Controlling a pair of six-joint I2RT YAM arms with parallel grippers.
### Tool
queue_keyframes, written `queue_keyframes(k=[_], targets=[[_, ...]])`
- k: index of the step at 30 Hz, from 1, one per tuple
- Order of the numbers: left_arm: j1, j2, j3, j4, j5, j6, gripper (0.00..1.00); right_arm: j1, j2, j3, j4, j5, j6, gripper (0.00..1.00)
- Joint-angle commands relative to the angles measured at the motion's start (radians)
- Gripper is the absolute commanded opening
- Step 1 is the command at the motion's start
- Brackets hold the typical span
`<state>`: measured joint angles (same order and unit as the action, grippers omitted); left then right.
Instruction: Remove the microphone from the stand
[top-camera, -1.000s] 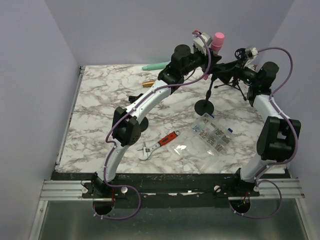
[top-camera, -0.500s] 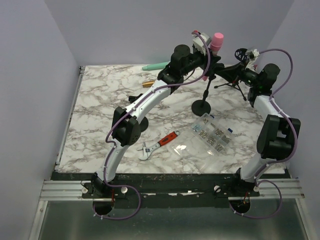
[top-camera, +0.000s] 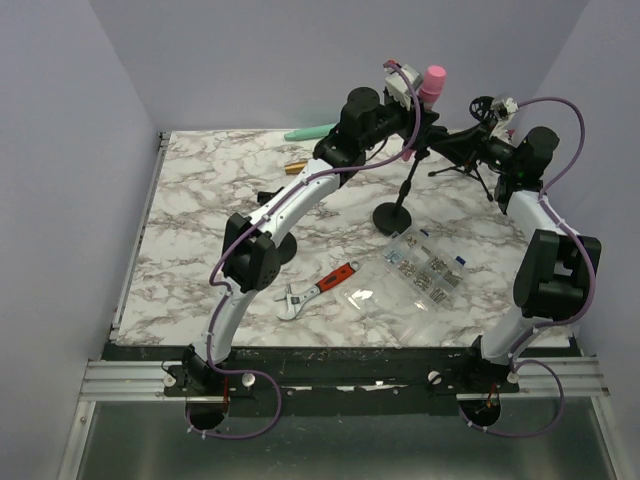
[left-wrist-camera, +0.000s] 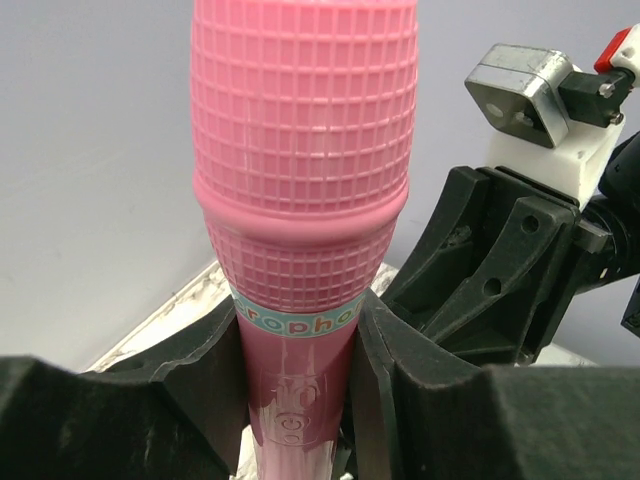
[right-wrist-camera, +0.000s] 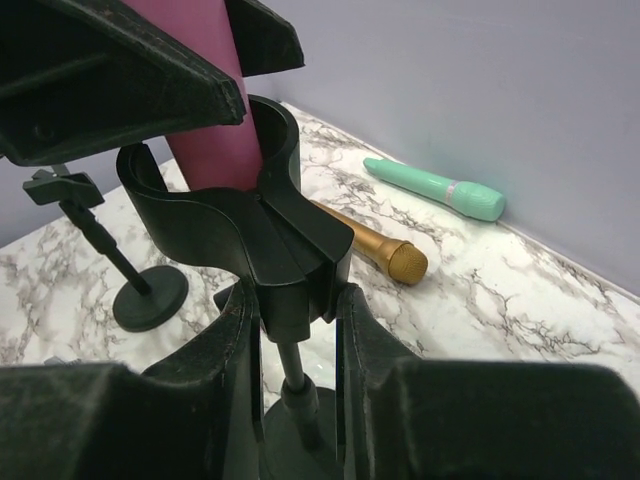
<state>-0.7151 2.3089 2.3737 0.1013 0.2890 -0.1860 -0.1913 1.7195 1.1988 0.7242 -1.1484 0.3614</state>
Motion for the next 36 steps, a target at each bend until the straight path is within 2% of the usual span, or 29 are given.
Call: queue_keyframes(k=[1,10,15,20,26,32,36], targets=[[0.003,-0.115,0.032,-0.017,-0.039,0.08,0.0,-0.002,-0.028,-0.013,-0.046,0.043,-0.065,0.0],[0.017,-0.261,-0.041,-0.061,-0.178,0.127,0.0,-0.002,-0.046,-0.003,-0.118,0.108,-0.149,0.0],[0.033,-0.405,-0.232,-0.049,-0.249,0.137,0.0,-0.002,-0.092,-0.028,-0.106,0.167,-0.175,0.0],[0.06,-0.576,-0.427,-0.045,-0.253,0.102,0.0,0.0,-0.119,-0.018,-0.158,0.164,-0.207,0.0],[0.11,-0.79,-0.723,-0.008,-0.203,-0.013,0.0,0.018,-0.151,-0.089,-0.147,0.18,-0.208,0.0],[0.118,-0.941,-0.875,-0.012,-0.158,-0.009,0.0,0.035,-0.203,-0.166,-0.203,0.23,-0.256,0.0],[0.126,-1.01,-0.942,-0.003,-0.136,-0.007,0.0,0.052,-0.234,-0.182,-0.253,0.261,-0.287,0.12]])
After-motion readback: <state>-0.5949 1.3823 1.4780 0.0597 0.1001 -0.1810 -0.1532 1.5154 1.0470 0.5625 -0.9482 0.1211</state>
